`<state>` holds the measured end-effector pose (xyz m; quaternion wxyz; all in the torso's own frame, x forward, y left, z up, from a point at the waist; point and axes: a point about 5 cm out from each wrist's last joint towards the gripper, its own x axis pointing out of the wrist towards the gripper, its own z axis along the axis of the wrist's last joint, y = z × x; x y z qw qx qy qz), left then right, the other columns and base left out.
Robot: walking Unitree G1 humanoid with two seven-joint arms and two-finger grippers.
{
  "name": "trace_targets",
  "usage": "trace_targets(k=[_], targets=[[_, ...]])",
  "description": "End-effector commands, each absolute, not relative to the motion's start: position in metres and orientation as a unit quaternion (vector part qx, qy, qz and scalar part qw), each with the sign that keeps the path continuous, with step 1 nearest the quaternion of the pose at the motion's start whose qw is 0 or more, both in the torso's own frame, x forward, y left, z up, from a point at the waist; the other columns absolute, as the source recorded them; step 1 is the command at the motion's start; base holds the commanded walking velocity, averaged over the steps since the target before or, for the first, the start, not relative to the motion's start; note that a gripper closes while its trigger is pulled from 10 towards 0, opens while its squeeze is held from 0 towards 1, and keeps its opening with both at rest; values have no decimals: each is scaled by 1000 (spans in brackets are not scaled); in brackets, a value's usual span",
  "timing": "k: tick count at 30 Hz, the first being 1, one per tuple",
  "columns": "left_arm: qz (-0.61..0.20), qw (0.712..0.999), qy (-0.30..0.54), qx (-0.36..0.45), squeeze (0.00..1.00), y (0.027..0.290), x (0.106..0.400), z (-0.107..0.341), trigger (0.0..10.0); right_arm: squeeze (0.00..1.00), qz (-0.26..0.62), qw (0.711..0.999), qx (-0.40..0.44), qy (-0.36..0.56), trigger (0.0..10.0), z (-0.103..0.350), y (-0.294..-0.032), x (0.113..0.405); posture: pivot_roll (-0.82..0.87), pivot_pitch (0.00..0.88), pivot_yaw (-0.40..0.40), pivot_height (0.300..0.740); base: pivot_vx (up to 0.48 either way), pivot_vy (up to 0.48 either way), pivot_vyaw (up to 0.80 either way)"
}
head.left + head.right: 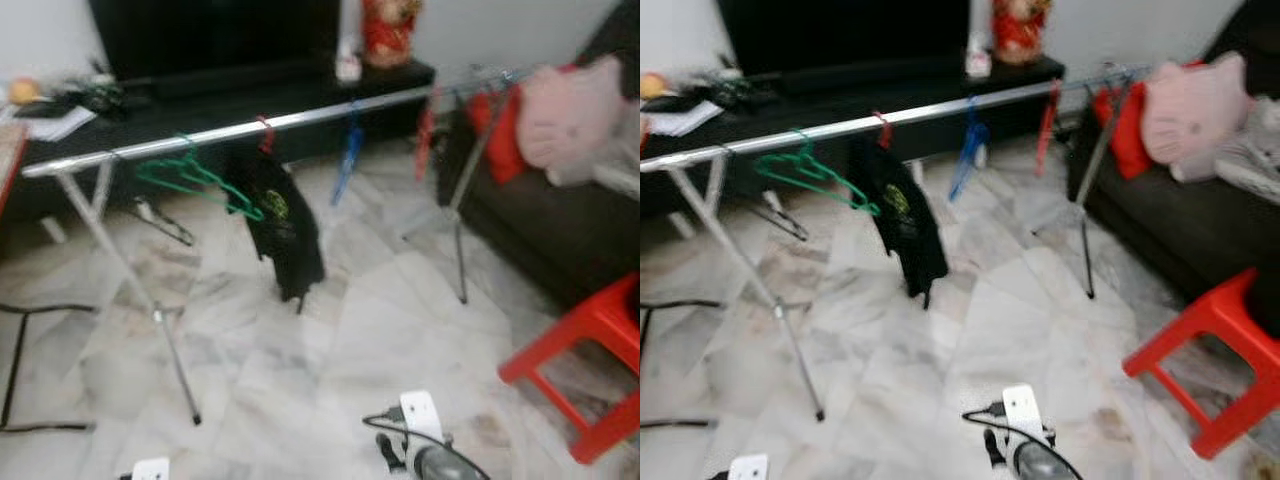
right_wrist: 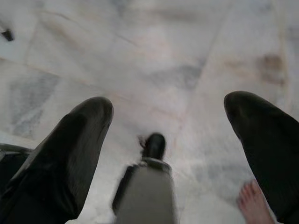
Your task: Hang hanger
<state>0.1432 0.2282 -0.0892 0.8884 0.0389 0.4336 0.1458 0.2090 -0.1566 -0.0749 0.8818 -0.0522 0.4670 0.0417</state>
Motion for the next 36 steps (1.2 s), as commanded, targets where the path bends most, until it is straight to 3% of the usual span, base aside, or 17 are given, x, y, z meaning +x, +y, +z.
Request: trace_targets(k=[1, 13, 23, 36], targets=[[153, 884, 440, 43, 0, 231, 137, -91, 10000, 0, 41, 884, -50, 463, 10000, -73, -157, 212, -3, 0, 40, 740, 0, -480, -619], [150, 885, 439, 43, 0, 231, 137, -91, 10000, 0, 39, 884, -49, 463, 10000, -73, -158, 212, -2, 0, 39, 740, 0, -206, -612], [159, 886, 436, 21, 0, 228, 137, -91, 10000, 0, 44, 884, -51, 463, 10000, -73, -158, 212, -4, 0, 37, 740, 0, 0, -589], [151, 889, 433, 11, 0, 226, 141, -90, 10000, 0, 44, 889, -45, 453, 10000, -72, -157, 214, -6, 0, 38, 740, 273, 0, 0]])
